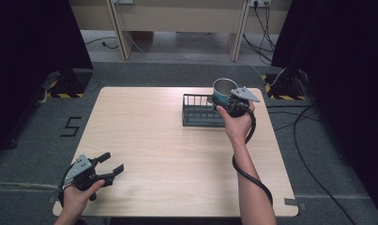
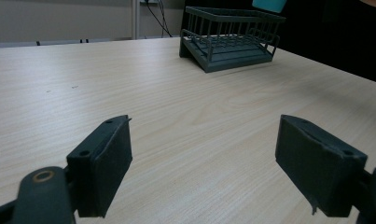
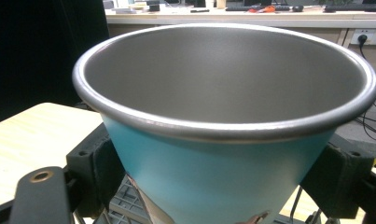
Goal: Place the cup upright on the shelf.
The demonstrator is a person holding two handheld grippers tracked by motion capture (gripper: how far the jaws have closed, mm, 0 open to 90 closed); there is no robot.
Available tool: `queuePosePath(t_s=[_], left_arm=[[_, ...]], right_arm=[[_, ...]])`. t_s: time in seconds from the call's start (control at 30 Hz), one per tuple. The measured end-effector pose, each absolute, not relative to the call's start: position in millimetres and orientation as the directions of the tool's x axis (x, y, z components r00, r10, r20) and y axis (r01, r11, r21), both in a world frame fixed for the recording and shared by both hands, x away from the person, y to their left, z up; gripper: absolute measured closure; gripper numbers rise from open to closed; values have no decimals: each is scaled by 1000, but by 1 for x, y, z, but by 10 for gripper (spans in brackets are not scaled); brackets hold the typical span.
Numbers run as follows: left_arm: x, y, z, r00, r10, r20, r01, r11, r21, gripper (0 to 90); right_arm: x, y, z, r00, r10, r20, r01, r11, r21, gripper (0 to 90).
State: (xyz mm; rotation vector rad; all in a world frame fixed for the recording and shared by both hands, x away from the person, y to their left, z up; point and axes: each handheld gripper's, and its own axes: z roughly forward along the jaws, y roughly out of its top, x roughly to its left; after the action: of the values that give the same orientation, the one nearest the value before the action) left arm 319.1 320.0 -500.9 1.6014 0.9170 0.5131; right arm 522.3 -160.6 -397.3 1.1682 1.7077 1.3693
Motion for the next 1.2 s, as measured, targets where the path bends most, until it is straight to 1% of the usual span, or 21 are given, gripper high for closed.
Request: queuePosePath(t_s=[0.73,1.2], left_arm=[[319,320,-501,598,787,-153,283,-28,959,179],[319,321,-500,599,786,-154,282,-27,959,180]], right_arm=[[541,-158,-398,-372,926,60,265,43,963,180],[555,-152,-403,-370,926,74,299,44,953,180]])
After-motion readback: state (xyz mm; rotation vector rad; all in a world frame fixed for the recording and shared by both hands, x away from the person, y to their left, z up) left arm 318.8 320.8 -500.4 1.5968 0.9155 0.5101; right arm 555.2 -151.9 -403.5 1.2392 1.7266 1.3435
